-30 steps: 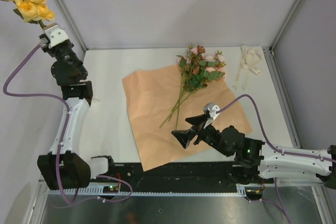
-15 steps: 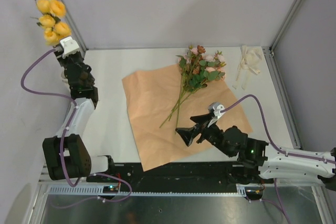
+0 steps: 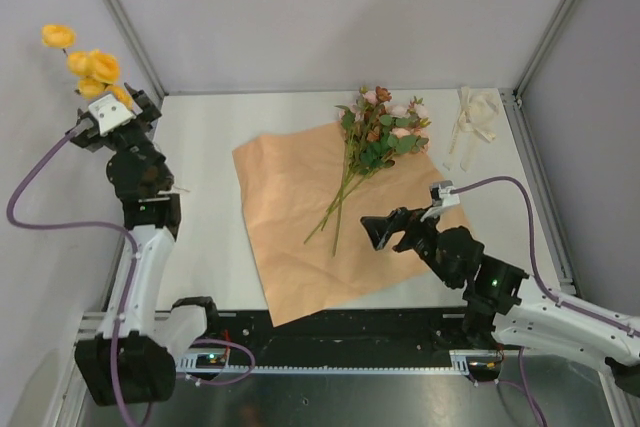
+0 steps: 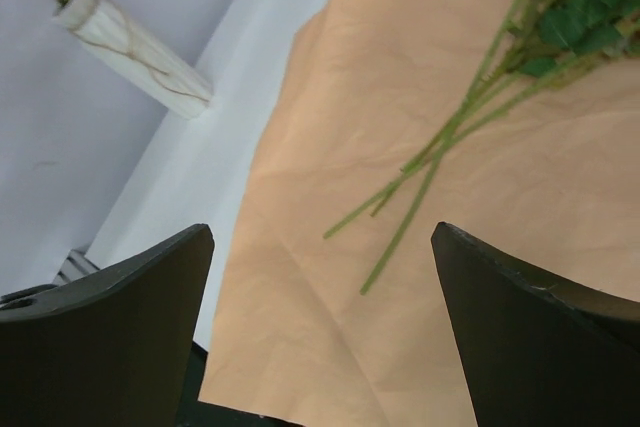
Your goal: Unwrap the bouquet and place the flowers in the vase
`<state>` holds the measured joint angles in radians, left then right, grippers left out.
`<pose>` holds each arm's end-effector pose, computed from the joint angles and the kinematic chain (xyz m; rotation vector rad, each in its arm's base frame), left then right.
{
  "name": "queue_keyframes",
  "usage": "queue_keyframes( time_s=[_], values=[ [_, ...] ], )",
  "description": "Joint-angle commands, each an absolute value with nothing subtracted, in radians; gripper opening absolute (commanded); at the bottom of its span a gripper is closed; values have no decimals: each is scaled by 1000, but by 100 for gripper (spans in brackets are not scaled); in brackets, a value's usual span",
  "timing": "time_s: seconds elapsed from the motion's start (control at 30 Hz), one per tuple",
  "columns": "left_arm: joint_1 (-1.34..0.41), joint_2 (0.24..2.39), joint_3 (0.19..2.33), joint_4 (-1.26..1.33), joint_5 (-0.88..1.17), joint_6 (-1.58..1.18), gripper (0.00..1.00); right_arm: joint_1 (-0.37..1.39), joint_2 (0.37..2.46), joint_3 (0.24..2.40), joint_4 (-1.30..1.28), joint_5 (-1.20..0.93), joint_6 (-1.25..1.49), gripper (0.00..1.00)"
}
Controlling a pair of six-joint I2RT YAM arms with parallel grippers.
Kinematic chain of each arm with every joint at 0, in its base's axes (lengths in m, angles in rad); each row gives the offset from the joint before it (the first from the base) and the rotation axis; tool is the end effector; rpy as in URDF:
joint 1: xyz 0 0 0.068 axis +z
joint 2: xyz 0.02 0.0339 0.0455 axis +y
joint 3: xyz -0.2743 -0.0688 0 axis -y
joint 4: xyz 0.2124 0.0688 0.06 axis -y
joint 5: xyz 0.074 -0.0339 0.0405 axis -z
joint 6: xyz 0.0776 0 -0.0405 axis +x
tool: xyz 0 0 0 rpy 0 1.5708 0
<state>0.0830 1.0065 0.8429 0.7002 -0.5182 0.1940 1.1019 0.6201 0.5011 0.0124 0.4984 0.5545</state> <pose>0.2102 0.0561 0.4422 -0.4179 1.0443 0.5151 0.1037 0.1225 0.2921 -0.0846 1.7312 0.8279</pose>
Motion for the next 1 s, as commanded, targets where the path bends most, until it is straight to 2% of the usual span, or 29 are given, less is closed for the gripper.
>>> queue_keyframes(
  time_s=[0.0, 0.23, 0.33, 0.47, 0.53, 0.77, 0.97],
  values=[
    [59, 872, 828, 528, -518, 93, 99, 1038, 637, 506, -60, 434, 680, 97],
    [51, 713, 998, 37, -374, -141, 100, 918, 678, 509, -74, 368, 778, 94],
    [49, 695, 1077, -143, -161, -221, 100, 859, 704, 509, -64, 339, 826, 91],
    [18, 682, 1101, -255, 130, -321, 99, 815, 754, 509, -18, 294, 800, 87],
    [-41, 672, 1095, -298, 208, -349, 98, 799, 783, 509, 18, 272, 781, 83],
    [-315, 637, 982, -415, 229, -329, 98, 745, 912, 517, 68, 225, 780, 77],
    [-450, 631, 821, -465, 224, -309, 99, 732, 1074, 524, 207, 179, 803, 63]
  ],
)
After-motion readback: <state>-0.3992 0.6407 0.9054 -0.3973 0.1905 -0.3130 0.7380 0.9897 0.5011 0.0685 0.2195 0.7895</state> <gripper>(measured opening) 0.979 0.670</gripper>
